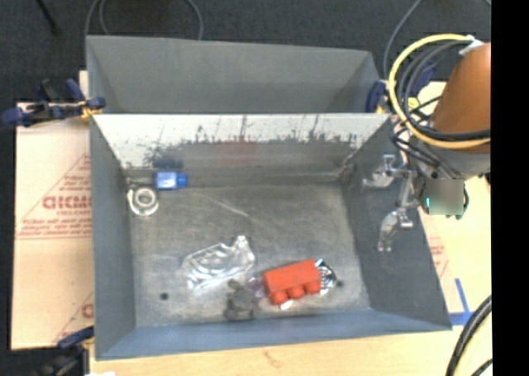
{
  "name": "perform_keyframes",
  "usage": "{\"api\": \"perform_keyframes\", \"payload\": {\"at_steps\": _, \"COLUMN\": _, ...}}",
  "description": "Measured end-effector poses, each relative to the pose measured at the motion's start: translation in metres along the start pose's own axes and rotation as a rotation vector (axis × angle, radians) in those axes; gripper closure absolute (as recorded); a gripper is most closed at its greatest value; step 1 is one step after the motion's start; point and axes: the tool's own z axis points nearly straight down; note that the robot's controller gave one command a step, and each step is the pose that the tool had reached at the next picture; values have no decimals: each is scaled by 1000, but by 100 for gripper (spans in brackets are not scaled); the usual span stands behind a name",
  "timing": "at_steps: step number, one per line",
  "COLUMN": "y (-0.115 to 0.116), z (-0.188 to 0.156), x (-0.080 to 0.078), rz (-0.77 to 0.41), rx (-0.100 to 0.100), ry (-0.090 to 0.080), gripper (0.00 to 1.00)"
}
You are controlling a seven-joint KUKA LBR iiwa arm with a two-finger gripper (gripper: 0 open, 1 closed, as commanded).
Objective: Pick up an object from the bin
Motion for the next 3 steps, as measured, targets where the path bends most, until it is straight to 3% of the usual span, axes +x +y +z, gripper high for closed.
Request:
{"api": "perform_keyframes", "payload": {"at_steps": 1, "y": 18, "z": 124, "x": 61, "rz": -358, "rx": -1, "ry": 0, "gripper": 0}}
{"api": "perform_keyframes", "payload": {"at_steps": 2, "y": 74, "z": 162, "x": 50, "rz": -137, "rx": -3, "ry": -6, "gripper": 0}}
{"api": "perform_keyframes", "payload": {"at_steps": 3, "y": 72, "z": 160, "x": 48, "rz": -139, "rx": 0, "ry": -10, "gripper": 100}}
